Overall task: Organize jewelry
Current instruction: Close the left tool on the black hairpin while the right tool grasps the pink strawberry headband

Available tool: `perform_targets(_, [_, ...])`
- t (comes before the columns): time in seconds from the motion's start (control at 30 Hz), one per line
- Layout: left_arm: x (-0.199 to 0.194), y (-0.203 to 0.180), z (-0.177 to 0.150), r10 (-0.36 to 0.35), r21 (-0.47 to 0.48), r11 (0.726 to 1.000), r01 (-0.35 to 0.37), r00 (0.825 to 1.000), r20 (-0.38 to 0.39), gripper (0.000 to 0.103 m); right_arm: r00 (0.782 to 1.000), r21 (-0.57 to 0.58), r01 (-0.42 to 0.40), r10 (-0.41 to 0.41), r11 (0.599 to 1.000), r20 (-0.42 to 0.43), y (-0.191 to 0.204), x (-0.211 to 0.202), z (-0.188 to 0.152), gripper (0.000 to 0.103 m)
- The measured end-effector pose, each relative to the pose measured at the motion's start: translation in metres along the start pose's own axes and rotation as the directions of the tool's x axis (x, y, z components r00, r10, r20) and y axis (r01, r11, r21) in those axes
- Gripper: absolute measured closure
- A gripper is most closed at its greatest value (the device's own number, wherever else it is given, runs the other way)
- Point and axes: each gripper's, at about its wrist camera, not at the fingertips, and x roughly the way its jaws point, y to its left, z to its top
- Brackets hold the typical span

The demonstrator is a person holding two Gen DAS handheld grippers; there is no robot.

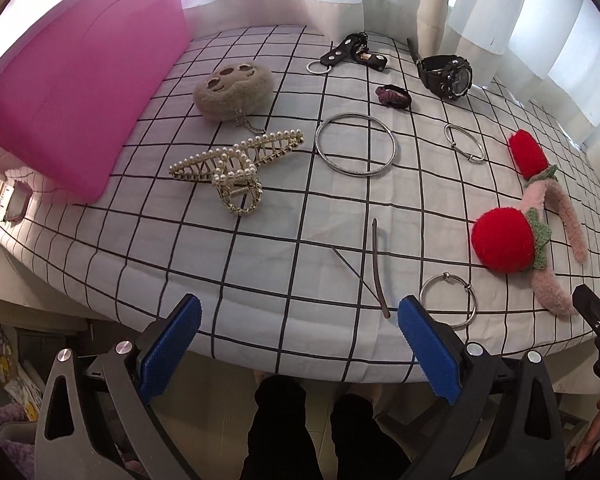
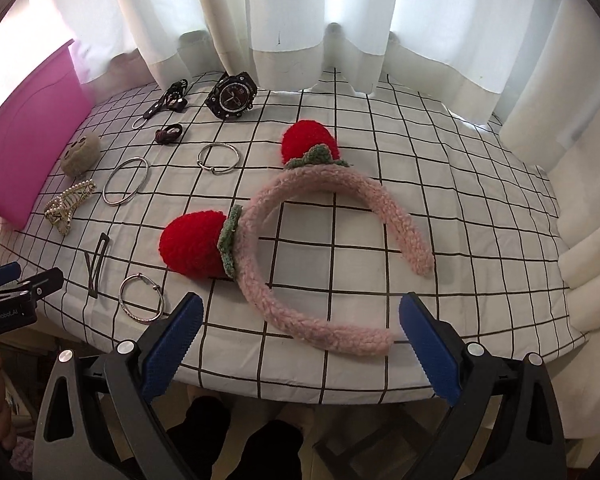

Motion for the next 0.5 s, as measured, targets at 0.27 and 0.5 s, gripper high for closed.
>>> perform_targets(0.27, [0.025,-0.012,-0.009,0.063,-0.156,0.986,-0.059,0.998,0.018,0.006,0.998,-0.136,-0.058,0.059,0.989,0.005,-0.002,0.032,0.002,0.009])
perform_targets(0.5, [0.04,-0.018,-0.007,0.096,-0.18,0.98,-0.085,0.994,0.051,0.006,0.998,-0.191,-0.055,0.058,0.98,0.006,0.004,0.053,0.003,0.009])
